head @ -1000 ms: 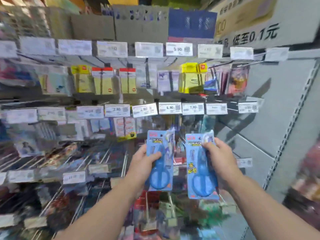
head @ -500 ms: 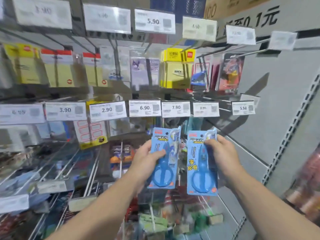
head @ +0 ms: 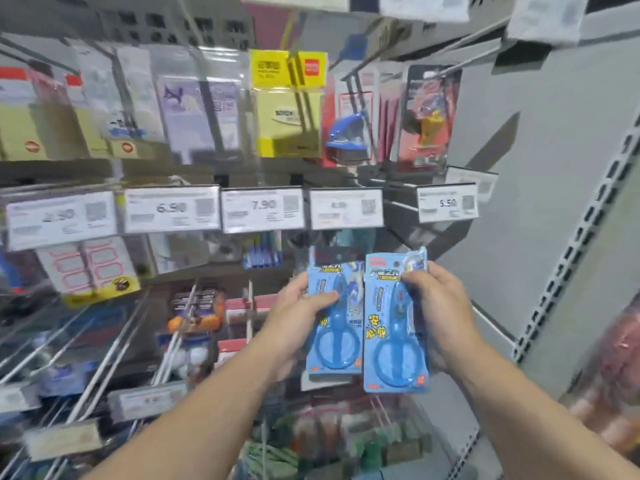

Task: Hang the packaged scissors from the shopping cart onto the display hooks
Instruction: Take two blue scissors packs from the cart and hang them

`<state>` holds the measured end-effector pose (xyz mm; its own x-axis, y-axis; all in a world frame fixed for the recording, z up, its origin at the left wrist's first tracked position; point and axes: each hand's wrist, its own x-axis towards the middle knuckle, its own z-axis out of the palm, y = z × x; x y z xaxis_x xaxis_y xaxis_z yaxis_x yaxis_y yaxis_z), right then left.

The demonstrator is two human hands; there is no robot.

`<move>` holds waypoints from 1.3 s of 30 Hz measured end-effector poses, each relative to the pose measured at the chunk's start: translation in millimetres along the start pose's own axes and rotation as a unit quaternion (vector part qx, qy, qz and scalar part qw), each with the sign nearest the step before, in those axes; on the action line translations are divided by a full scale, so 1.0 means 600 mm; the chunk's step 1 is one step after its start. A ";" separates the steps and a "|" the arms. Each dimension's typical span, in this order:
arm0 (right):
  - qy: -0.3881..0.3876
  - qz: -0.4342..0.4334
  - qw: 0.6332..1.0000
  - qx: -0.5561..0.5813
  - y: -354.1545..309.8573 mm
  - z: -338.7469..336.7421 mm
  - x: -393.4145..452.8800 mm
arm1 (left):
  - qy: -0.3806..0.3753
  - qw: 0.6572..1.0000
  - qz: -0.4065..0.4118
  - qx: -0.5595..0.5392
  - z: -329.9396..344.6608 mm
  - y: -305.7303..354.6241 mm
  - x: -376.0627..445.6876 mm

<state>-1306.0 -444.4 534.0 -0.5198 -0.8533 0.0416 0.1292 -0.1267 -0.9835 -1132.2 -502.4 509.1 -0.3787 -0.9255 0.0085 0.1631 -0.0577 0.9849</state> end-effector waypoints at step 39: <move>0.122 -0.208 0.963 -0.119 -0.001 -0.117 0.163 | 0.147 0.978 0.128 -0.075 0.327 0.048 0.196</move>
<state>-1416.0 -492.1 526.7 -0.6718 -0.6054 0.4268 -0.3159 -0.2870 -0.9043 -1350.8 -539.8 572.3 -0.0327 -0.9834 0.1786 0.3578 0.1554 0.9208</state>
